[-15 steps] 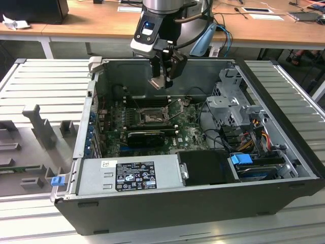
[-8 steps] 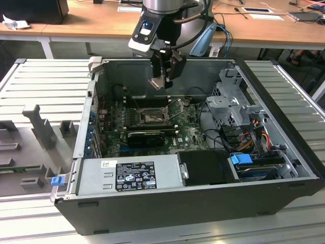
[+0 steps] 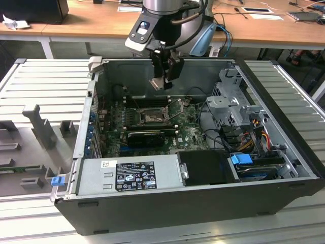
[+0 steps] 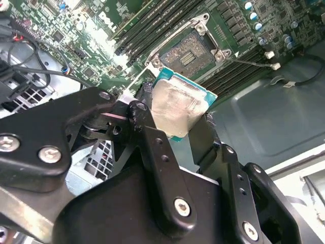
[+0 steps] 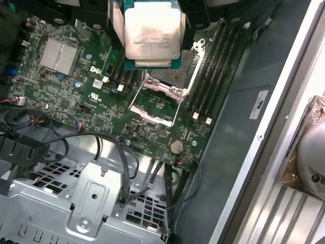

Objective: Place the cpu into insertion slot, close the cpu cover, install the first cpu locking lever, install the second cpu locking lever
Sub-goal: 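Place the cpu into insertion slot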

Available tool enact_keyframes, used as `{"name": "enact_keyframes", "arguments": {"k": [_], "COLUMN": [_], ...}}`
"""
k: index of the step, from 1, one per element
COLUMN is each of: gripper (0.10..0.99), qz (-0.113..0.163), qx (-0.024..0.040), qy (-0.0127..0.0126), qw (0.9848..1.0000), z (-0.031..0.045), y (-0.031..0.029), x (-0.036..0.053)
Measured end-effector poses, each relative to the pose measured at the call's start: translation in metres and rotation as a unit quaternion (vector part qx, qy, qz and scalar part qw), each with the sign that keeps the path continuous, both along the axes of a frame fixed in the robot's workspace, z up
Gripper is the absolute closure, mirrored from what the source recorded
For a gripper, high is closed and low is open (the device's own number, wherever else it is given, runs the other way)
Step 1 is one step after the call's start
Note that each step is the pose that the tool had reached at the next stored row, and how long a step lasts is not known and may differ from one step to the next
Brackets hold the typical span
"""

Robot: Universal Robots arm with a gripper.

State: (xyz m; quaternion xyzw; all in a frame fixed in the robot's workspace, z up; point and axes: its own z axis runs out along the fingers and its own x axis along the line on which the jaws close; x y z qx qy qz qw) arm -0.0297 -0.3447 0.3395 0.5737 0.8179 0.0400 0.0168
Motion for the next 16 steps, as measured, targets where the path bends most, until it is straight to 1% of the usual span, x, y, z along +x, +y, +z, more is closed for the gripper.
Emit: {"name": "enact_keyframes", "arguments": {"k": [3,5,8,16], "gripper": [0.557,0.557,0.557,0.557], "qz": [-0.024,-0.040,-0.054,-0.068], "qx": [0.0000,0.0000,0.0000,0.0000], "qy": [0.0000,0.0000,0.0000,0.0000], "qw": [0.9997,0.9992,0.9985,0.9977], "z": [-0.0003,-0.0006,-0.0010,-0.0051], "y": [0.0000,0.0000,0.0000,0.0000], "x": [0.0000,0.0000,0.0000,0.0000]}}
